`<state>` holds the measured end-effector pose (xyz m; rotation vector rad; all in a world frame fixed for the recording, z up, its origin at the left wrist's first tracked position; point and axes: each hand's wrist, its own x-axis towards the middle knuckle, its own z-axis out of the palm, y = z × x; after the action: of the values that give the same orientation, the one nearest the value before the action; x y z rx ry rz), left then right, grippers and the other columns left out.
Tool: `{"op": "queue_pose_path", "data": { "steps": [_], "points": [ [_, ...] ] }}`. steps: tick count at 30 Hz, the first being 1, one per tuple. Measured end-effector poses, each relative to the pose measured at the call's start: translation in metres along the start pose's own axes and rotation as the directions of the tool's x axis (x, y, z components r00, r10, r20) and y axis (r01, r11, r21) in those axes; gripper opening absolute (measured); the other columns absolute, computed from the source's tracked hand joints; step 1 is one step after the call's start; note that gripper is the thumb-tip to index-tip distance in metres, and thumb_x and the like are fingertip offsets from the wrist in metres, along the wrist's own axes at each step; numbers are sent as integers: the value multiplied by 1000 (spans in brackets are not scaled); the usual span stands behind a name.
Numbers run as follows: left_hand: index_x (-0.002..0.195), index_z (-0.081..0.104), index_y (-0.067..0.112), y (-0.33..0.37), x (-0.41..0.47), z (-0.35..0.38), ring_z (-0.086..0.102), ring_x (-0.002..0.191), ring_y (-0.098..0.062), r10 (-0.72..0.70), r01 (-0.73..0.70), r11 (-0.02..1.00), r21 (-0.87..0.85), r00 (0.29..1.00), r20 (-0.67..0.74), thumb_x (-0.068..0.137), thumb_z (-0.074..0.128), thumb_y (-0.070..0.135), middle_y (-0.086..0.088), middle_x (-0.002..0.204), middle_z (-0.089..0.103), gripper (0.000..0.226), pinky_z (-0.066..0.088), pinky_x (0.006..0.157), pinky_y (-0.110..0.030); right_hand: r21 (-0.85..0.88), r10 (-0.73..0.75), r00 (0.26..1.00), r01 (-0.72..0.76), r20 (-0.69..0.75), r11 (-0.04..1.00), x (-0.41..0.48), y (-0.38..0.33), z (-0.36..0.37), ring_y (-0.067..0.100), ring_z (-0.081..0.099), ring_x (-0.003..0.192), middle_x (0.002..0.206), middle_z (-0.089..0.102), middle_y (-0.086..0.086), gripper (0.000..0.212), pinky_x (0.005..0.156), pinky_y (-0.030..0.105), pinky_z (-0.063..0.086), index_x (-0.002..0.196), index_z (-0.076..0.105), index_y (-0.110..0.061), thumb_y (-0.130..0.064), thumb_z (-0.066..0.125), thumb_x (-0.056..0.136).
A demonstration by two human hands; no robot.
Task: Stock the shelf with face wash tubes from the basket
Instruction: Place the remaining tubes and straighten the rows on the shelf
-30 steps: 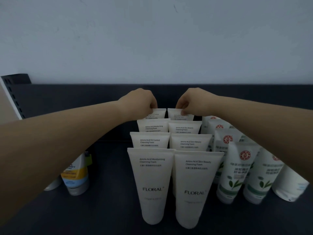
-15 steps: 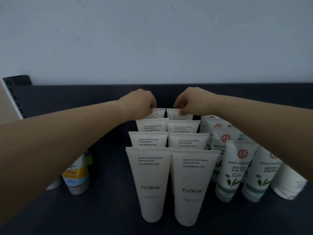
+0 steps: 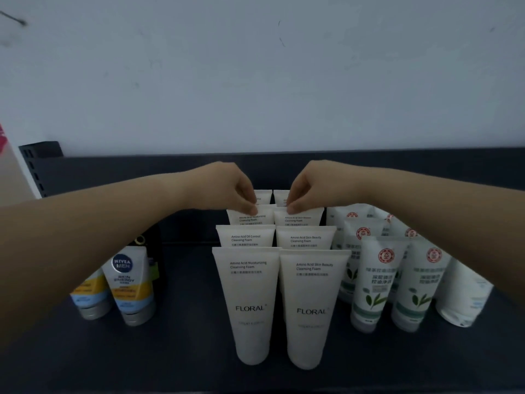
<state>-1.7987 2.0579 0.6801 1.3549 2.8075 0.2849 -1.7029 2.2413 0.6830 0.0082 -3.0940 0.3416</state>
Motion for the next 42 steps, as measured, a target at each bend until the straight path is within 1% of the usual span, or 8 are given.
{"op": "queue_pose_path", "data": {
  "steps": [4, 6, 9, 18, 24, 30, 36, 42],
  "points": [
    [113, 66, 23, 6, -1, 10, 61, 92, -5, -1, -3, 998, 61, 998, 60, 83, 69, 35, 12, 104, 68, 32, 48, 90, -24, -33, 18, 999, -16, 51, 999, -4, -2, 8, 8, 62, 92, 97, 69, -10, 26, 89, 29, 51, 103, 72, -21, -38, 67, 85],
    [116, 65, 21, 8, 0, 14, 58, 89, -6, -1, -4, 995, 100, 999, 47, 86, 66, 30, 9, 108, 67, 31, 46, 87, -23, -64, 28, 998, -24, 56, 998, -5, -1, 10, 11, 64, 92, 98, 69, -7, 24, 90, 32, 52, 105, 71, -19, -33, 67, 86],
    [117, 65, 17, 9, 0, 16, 56, 91, -8, -7, 5, 992, 130, 1000, 21, 87, 65, 27, 6, 109, 66, 32, 48, 88, -26, -85, 32, 999, -29, 40, 996, -4, -1, 13, 15, 64, 96, 104, 70, -3, 24, 92, 36, 52, 108, 70, -17, -27, 67, 87],
    [120, 64, 15, 8, 1, 20, 61, 99, -15, -9, 12, 991, 135, 1000, -28, 87, 65, 23, 1, 113, 66, 34, 49, 92, -32, -120, 26, 1000, -26, -5, 992, -2, -2, 16, 16, 63, 96, 104, 69, -1, 23, 90, 34, 52, 109, 69, -16, -24, 66, 87],
    [118, 65, 16, 5, 4, 21, 56, 92, -12, 3, 5, 989, 146, 998, -56, 86, 67, 23, 1, 111, 66, 33, 47, 86, -27, -123, 19, 1000, -21, -22, 992, -2, -2, 17, 16, 62, 99, 106, 68, -1, 25, 89, 29, 49, 112, 69, -15, -24, 66, 88],
    [125, 61, 15, 3, 7, 22, 58, 109, -15, -1, 10, 991, 131, 998, -67, 86, 67, 22, 1, 121, 65, 39, 45, 93, -26, -146, 22, 999, -29, -49, 989, 0, 0, 18, 20, 63, 100, 107, 70, 4, 26, 93, 37, 50, 111, 69, -11, -23, 65, 88],
    [126, 60, 15, 1, 10, 23, 58, 109, -13, 1, 7, 993, 120, 998, -68, 87, 67, 22, 2, 121, 64, 40, 41, 89, -21, -134, 42, 997, -51, -69, 990, 4, 5, 19, 23, 64, 102, 108, 70, 9, 27, 95, 39, 50, 110, 69, -6, -22, 66, 88],
    [126, 60, 16, 1, 9, 23, 58, 108, -14, -8, 16, 993, 121, 998, -61, 87, 67, 22, 1, 120, 65, 40, 40, 87, -20, -120, 47, 997, -54, -59, 991, 6, 5, 18, 19, 62, 103, 110, 69, 2, 28, 96, 36, 49, 113, 69, -12, -22, 67, 88]
  ]
}}
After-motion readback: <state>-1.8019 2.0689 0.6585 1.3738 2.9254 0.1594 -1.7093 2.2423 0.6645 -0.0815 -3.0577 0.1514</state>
